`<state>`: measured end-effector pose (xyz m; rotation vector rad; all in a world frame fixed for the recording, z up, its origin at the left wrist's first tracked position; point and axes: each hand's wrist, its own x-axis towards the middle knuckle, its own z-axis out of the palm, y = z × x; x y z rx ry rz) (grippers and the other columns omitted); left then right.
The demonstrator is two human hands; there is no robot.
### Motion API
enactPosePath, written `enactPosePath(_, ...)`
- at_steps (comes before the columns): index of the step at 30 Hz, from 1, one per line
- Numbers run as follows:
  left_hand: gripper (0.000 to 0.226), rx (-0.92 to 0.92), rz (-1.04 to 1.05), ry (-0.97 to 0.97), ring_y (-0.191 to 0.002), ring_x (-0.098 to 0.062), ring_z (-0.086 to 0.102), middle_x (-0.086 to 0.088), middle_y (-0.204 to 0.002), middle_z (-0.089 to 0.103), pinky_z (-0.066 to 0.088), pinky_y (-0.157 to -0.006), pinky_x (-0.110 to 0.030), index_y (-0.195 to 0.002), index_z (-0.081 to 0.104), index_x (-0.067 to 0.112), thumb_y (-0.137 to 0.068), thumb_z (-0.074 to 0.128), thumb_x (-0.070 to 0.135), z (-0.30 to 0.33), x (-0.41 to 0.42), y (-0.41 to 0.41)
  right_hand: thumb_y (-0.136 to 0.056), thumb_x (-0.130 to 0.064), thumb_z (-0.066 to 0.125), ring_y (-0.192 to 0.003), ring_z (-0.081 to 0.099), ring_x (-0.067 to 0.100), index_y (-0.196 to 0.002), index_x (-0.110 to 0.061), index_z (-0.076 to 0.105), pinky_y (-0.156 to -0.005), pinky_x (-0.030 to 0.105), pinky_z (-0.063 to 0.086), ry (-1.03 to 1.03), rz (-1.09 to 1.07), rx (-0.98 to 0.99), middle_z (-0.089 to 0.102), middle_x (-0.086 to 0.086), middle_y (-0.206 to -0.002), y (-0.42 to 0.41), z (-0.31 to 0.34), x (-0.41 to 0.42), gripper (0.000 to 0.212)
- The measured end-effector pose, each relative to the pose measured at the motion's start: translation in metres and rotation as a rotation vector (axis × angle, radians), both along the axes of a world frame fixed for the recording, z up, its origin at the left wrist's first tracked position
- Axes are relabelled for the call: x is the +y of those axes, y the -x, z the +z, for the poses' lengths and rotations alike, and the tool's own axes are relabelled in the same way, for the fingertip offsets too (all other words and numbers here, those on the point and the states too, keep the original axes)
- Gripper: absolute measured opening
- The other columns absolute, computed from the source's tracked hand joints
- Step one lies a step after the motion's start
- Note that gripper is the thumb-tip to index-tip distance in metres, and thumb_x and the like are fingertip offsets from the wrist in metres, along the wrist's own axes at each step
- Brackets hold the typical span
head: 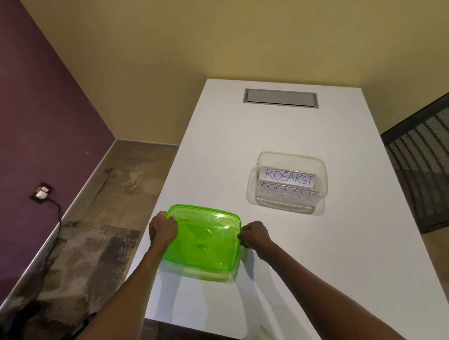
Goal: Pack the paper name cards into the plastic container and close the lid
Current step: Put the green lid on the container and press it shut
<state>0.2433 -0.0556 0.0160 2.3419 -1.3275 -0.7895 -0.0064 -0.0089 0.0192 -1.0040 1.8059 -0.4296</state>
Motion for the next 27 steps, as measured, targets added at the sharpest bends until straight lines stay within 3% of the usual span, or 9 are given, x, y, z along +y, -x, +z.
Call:
enactPosePath(3,0.044,0.021,-0.012,0.064,-0.12,-0.037,0.056,-0.025,-0.128,0.06,0.045,-0.099,-0.04,-0.128,0.056,-0.002,-0.091,0.056,0.021,0.019,-0.012,0.02,-0.072,-0.001,0.071,-0.062,0.058,0.022,-0.067,-0.005,0.066,-0.07,0.037,0.053,0.058,-0.065,0.01,0.06,0.016,-0.063,0.016,0.011,-0.008,0.008)
enactPosePath(5,0.046,0.043,-0.018,0.104,-0.122,-0.036,0.055,-0.024,-0.13,0.06,0.044,-0.101,-0.039,-0.129,0.055,-0.002,-0.09,0.058,0.022,0.03,-0.021,0.032,-0.07,-0.002,0.072,-0.059,0.056,0.022,-0.067,-0.004,0.068,-0.067,0.032,0.049,0.095,-0.099,0.024,0.06,0.015,-0.06,0.026,0.019,-0.012,0.005)
enactPosePath(10,0.045,0.098,-0.028,0.172,-0.124,-0.034,0.054,-0.021,-0.131,0.059,0.043,-0.102,-0.038,-0.129,0.056,0.0,-0.09,0.06,0.023,0.054,-0.041,0.064,-0.067,-0.002,0.073,-0.058,0.052,0.021,-0.065,0.004,0.068,-0.062,0.029,0.041,0.17,-0.188,0.033,0.056,0.015,-0.058,0.055,0.04,-0.025,0.008)
enactPosePath(15,0.044,0.154,-0.034,0.243,-0.124,-0.033,0.054,-0.018,-0.131,0.06,0.042,-0.102,-0.037,-0.128,0.057,0.002,-0.09,0.06,0.023,0.077,-0.058,0.095,-0.064,-0.004,0.077,-0.061,0.056,0.021,-0.058,-0.013,0.065,-0.064,0.031,0.047,0.229,-0.292,0.025,0.061,0.008,-0.06,0.083,0.06,-0.038,0.016)
enactPosePath(20,0.039,0.235,-0.032,0.337,-0.121,-0.031,0.056,-0.014,-0.128,0.063,0.043,-0.104,-0.038,-0.126,0.061,0.005,-0.089,0.062,0.019,0.101,-0.071,0.124,-0.064,-0.007,0.081,-0.069,0.062,0.02,-0.081,-0.006,0.077,-0.071,0.032,0.052,0.29,-0.35,-0.012,0.071,0.011,-0.074,0.112,0.075,-0.047,0.017)
enactPosePath(23,0.037,0.286,-0.035,0.388,-0.12,-0.029,0.057,-0.012,-0.127,0.065,0.043,-0.104,-0.037,-0.124,0.063,0.006,-0.089,0.062,0.016,0.113,-0.076,0.141,-0.066,-0.007,0.082,-0.069,0.059,0.02,-0.084,-0.005,0.076,-0.069,0.029,0.047,0.314,-0.385,-0.037,0.069,0.009,-0.073,0.126,0.084,-0.049,0.019)
enactPosePath(27,0.035,0.384,0.003,0.439,-0.117,-0.026,0.059,-0.01,-0.125,0.066,0.044,-0.095,-0.028,-0.124,0.064,0.007,-0.089,0.06,0.013,0.128,-0.082,0.159,-0.069,-0.008,0.081,-0.069,0.055,0.022,-0.082,-0.007,0.075,-0.067,0.036,0.047,0.356,-0.423,-0.066,0.065,0.007,-0.072,0.144,0.094,-0.053,0.014)
